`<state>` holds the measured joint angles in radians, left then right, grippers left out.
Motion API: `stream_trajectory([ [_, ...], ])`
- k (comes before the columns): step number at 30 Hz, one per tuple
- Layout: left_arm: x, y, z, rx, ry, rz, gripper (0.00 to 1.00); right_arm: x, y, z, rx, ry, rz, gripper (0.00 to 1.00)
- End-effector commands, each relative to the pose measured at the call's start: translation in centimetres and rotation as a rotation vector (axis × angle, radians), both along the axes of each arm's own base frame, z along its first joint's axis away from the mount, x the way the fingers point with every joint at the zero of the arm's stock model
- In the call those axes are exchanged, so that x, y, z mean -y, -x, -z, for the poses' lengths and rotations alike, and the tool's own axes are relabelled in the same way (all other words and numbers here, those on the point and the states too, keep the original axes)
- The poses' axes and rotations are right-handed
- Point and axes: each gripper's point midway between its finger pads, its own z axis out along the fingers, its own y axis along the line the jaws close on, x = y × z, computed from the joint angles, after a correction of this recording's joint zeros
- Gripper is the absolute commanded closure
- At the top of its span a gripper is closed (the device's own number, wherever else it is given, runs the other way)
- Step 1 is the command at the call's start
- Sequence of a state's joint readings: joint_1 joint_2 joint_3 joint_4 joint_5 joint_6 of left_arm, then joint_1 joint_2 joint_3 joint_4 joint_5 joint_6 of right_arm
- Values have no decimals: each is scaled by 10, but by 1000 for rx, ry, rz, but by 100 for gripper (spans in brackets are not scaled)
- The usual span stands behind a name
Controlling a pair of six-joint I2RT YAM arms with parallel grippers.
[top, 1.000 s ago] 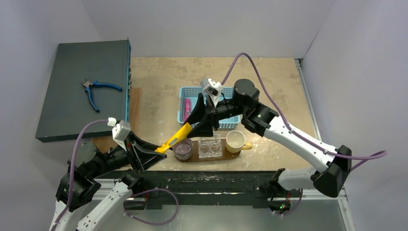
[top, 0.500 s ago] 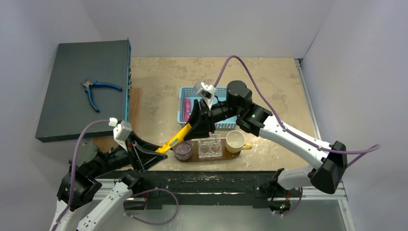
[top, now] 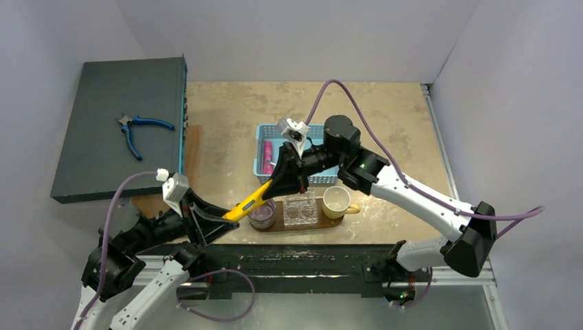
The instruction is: Prepare toiletry sets of a toothbrush and toothpaste on the tray
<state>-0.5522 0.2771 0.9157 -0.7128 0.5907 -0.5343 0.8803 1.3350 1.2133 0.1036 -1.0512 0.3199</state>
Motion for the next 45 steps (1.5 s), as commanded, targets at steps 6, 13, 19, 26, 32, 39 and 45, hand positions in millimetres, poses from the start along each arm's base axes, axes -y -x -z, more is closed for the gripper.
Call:
stream_trajectory([
  [6,1,-11,0,27,-15,-29,61,5,3,-27,97,-43,62,100],
  [13,-3,-20,0,33,-60,-73,41,16,1,-26,115,19,120,100],
  [19,-13,-28,-6,68,-100,-139,21,27,-12,-14,132,134,227,100],
  [26,-19,-35,-14,116,-133,-177,2,46,-40,6,121,331,433,100],
  [32,-20,-38,-23,168,-147,-183,0,74,-72,24,145,526,676,100],
  [39,-13,-39,-32,211,-128,-145,0,101,-85,39,196,735,879,100],
  [45,-8,-42,-28,222,-133,-125,0,108,-82,44,228,844,910,100],
])
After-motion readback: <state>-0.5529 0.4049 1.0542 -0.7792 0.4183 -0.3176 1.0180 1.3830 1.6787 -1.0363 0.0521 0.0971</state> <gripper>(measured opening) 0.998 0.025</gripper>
